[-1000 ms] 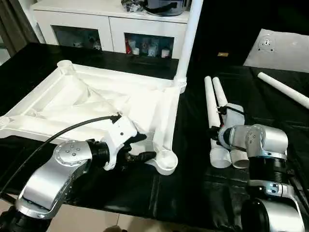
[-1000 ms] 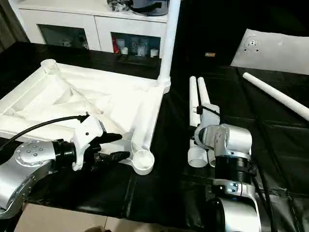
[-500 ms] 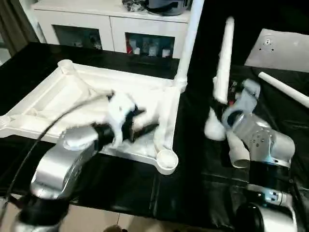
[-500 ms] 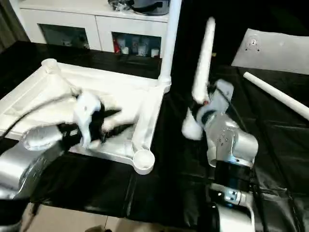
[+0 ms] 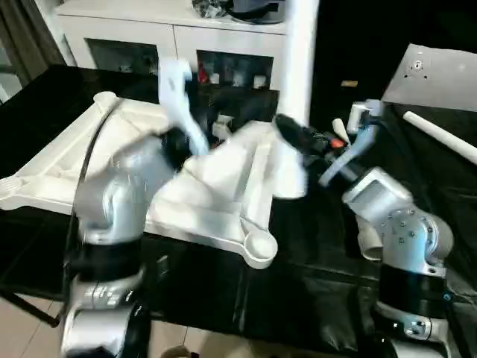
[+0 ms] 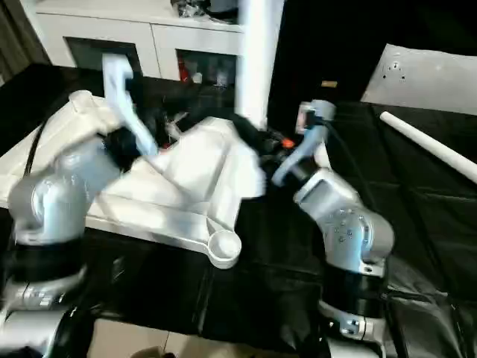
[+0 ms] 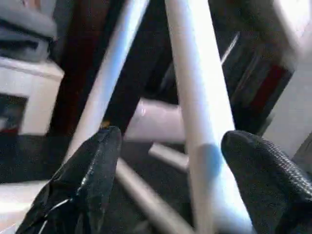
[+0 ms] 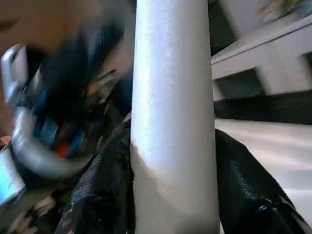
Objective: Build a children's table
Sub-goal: Pick table leg
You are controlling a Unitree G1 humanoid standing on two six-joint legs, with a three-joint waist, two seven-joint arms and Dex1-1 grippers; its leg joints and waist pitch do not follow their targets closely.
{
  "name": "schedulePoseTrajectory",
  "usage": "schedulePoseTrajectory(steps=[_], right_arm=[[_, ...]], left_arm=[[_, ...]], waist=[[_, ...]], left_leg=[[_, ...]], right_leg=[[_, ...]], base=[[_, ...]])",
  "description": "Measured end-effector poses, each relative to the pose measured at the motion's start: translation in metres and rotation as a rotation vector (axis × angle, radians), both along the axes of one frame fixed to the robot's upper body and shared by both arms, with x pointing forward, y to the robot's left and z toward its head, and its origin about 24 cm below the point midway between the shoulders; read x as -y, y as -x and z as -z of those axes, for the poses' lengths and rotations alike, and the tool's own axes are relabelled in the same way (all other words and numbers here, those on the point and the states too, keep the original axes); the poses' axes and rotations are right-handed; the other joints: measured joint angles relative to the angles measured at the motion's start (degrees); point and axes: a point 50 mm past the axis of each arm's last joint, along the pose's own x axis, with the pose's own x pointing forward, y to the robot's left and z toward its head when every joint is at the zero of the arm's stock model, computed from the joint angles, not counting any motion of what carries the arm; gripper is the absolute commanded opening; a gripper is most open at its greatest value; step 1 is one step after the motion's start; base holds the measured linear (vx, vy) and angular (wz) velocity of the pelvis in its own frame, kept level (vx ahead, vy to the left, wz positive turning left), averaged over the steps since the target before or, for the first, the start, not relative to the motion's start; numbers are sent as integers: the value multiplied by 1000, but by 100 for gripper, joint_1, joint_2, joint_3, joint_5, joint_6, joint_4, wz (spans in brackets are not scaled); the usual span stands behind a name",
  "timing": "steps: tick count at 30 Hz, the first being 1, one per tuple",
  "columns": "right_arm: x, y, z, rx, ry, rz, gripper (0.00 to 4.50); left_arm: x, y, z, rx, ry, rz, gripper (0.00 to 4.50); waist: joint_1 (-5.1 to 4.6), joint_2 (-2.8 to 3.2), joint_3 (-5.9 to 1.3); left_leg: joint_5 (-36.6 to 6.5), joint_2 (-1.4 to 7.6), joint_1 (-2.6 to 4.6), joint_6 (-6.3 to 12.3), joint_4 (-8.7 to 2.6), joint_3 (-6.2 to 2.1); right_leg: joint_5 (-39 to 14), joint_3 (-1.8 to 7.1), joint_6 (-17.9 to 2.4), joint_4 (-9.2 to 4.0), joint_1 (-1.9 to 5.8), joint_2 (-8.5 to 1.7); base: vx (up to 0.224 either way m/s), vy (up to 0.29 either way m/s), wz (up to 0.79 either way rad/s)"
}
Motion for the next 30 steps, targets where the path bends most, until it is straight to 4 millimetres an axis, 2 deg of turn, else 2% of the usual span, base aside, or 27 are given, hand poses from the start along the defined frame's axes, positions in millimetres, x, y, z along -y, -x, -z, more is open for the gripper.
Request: schedulePoseTrajectory(steps=[6, 12, 15, 17, 22, 30], right_arm=[[-3, 7, 1, 22, -9, -84, 186], [-4, 9, 0, 47, -2, -111, 186], [-5, 10, 1, 53, 6, -116, 186], [-5, 10, 1, 60, 22, -107, 186], [-12, 8, 1, 107, 102, -79, 186], [-16, 4, 0, 212, 232, 18, 186]], left_arm=[[6, 4, -6, -36, 145, 111, 375], [6, 14, -14, -23, 199, 196, 375], [4, 18, -10, -25, 164, 205, 375], [6, 19, -3, -39, 114, 198, 346], [9, 18, 10, -59, 15, 130, 346], [10, 20, 14, -3, -60, 36, 339]], waist=[[100, -6, 4], [109, -11, 6], [107, -16, 9], [107, -18, 10], [104, -19, 11], [95, -21, 13]], left_leg=[[2, 1, -4, 6, 0, 0], [3, 1, -6, 6, 0, 0], [3, 1, -6, 6, -1, -1], [3, 1, -7, 6, -1, 0], [3, 1, -12, 5, -1, -1], [0, 2, -23, 8, -3, -2]], right_leg=[[0, -3, 1, -2, -2, -1], [0, -4, 2, -4, -2, -2], [-1, -4, 4, -4, -3, -2], [-1, -4, 5, -5, -3, -2], [-1, -4, 13, -9, -6, -2], [1, -4, 18, -20, -11, -2]], base=[[0, 0, 0], [0, 0, 0], [0, 0, 0], [0, 0, 0], [0, 0, 0], [0, 0, 0]])
